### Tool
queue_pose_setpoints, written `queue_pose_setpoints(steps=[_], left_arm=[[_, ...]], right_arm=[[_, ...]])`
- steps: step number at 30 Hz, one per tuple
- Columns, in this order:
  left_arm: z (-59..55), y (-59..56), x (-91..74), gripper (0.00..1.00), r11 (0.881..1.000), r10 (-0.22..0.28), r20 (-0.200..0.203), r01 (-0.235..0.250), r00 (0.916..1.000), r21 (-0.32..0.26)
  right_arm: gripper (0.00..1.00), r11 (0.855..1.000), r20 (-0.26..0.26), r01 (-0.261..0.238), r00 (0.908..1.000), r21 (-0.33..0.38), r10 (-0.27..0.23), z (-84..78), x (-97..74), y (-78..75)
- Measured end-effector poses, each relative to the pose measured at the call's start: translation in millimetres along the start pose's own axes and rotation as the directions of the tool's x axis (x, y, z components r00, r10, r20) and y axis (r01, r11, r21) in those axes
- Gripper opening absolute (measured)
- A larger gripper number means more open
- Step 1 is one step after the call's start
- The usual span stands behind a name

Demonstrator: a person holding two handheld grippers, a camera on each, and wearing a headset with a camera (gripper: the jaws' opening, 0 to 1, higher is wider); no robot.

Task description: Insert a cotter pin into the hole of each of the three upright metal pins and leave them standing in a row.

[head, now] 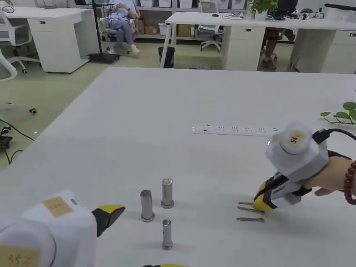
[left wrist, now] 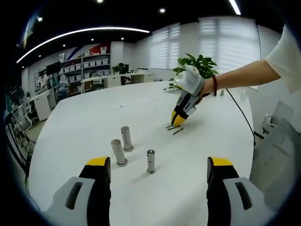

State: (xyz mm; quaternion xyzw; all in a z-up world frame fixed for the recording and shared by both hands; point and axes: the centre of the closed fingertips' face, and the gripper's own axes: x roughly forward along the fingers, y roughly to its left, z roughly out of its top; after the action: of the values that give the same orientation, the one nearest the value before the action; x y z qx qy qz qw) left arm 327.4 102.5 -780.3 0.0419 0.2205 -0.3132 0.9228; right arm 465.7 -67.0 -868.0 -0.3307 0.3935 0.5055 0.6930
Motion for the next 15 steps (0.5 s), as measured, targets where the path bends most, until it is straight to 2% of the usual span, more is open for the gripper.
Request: queue_pose_setpoints(steps=[3,5,11,15], left_arm=[[-1.1,0.8,-1.1,0.83,1.0,-0.004,-0.005,0.004,1.0,-0.002],[-3.4,1.6,-1.4,0.81,1.0,-0.003,-0.016,0.003,0.9999,0.003],[-7.0,4.3,-3.1,0.78,1.0,0.002,-0.027,-0.002,0.9996,0.002],[-7.3,5.2,-4.3,0.77,1.0,0.005,-0.029,-0.005,0.9996,0.0]], right_arm=[[0.07,1.0,-0.015,-0.003,0.9999,-0.027,0.002,0.0,0.1,0.6],[0.05,1.0,-0.007,-0.02,0.9998,-0.021,0.019,2.3,0.7,3.6],[0.02,0.999,-0.042,0.01,0.999,-0.046,-0.012,3.3,0.9,7.8],[0.02,0.998,-0.043,0.021,0.9988,-0.054,-0.023,3.1,0.9,7.3]])
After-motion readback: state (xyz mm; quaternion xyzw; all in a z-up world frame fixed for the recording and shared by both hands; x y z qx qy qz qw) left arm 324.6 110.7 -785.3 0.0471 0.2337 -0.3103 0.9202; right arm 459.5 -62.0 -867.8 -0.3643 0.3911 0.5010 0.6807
